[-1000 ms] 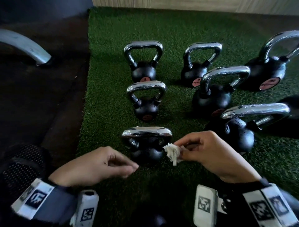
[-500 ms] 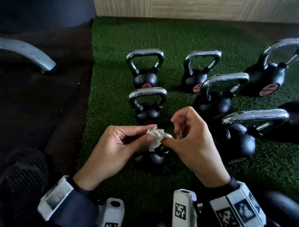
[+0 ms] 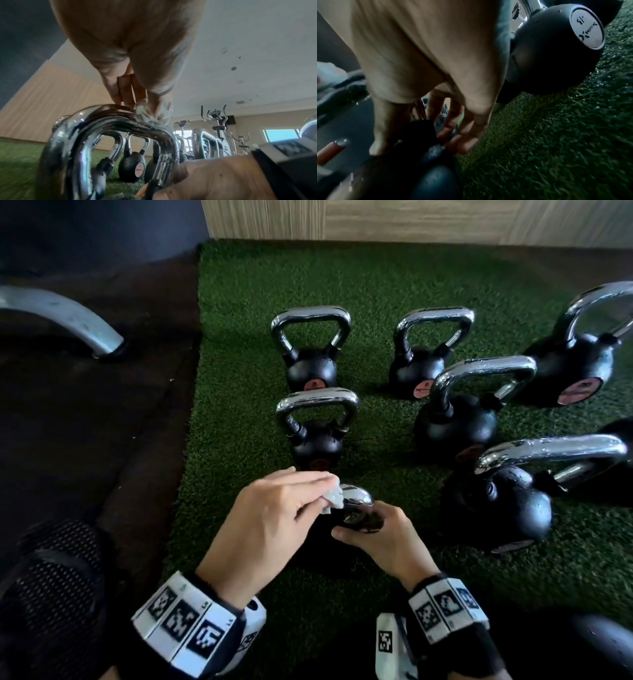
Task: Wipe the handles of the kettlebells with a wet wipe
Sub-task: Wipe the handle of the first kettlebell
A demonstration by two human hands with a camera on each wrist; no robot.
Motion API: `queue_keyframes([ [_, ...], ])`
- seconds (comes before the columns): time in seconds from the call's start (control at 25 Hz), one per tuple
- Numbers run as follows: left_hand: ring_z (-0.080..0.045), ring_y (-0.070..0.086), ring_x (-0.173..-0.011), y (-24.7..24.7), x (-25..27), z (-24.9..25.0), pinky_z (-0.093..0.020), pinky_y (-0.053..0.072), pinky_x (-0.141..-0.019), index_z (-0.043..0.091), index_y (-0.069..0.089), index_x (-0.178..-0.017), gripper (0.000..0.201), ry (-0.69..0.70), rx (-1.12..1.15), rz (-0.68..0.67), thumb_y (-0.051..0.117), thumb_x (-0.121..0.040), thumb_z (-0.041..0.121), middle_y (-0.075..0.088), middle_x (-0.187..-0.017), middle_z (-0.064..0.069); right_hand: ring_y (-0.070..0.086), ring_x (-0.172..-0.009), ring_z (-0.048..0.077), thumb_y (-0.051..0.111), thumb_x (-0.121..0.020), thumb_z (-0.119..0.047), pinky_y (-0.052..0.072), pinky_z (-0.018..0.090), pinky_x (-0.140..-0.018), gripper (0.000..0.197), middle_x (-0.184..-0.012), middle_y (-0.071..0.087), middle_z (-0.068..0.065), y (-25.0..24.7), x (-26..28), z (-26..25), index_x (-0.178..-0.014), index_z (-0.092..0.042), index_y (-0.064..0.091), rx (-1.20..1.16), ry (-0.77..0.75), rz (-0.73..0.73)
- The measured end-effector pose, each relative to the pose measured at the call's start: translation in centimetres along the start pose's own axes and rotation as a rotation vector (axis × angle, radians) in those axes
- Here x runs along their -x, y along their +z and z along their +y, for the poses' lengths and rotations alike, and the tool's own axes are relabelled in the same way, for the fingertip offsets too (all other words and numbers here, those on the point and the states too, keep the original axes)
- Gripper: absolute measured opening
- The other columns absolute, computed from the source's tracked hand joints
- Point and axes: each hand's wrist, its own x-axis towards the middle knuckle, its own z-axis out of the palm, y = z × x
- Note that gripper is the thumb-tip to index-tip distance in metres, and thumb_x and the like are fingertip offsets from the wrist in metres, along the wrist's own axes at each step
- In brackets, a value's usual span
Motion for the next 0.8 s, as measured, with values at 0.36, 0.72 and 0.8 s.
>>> queue_keyframes([
  [0.36,0.004,0.066,-0.114,-0.3,3.3,-2.8,-0.02,0.051,-0.101,0.015,0.073,-0.121,0.035,-0.113,0.1,0.187,0.076,-0.086,0.009,0.071,-0.123,0.012,0.066,-0.075,-0.009,0.094,-0.06,-0.042,0.045,0.003,-0.062,0.034,-0.079,0.074,-0.014,0.5,0.2,0.6,-0.085,-0.028,0.075,0.035,-0.019,0.121],
  [0.72,-0.006,0.071,-0.11,0.7,6.4,-6.1,-0.016,0.055,-0.091,0.011,0.072,-0.118,0.03,-0.366,0.526,0.228,0.071,-0.088,0.01,0.074,-0.116,0.013,0.068,-0.074,-0.007,0.093,-0.06,-0.044,0.046,0.005,-0.06,0.036,-0.08,0.075,-0.013,0.4,0.3,0.8,-0.086,-0.028,0.074,0.005,0.004,0.101],
  [0.8,-0.007,0.071,-0.11,1.5,7.1,-6.4,-0.015,0.055,-0.091,0.013,0.072,-0.118,0.031,-0.374,0.557,0.264,0.071,-0.088,0.01,0.074,-0.116,0.014,0.067,-0.075,-0.008,0.093,-0.061,-0.044,0.046,0.004,-0.061,0.038,-0.082,0.075,-0.012,0.4,0.3,0.8,-0.089,-0.027,0.074,0.01,0.001,0.104],
])
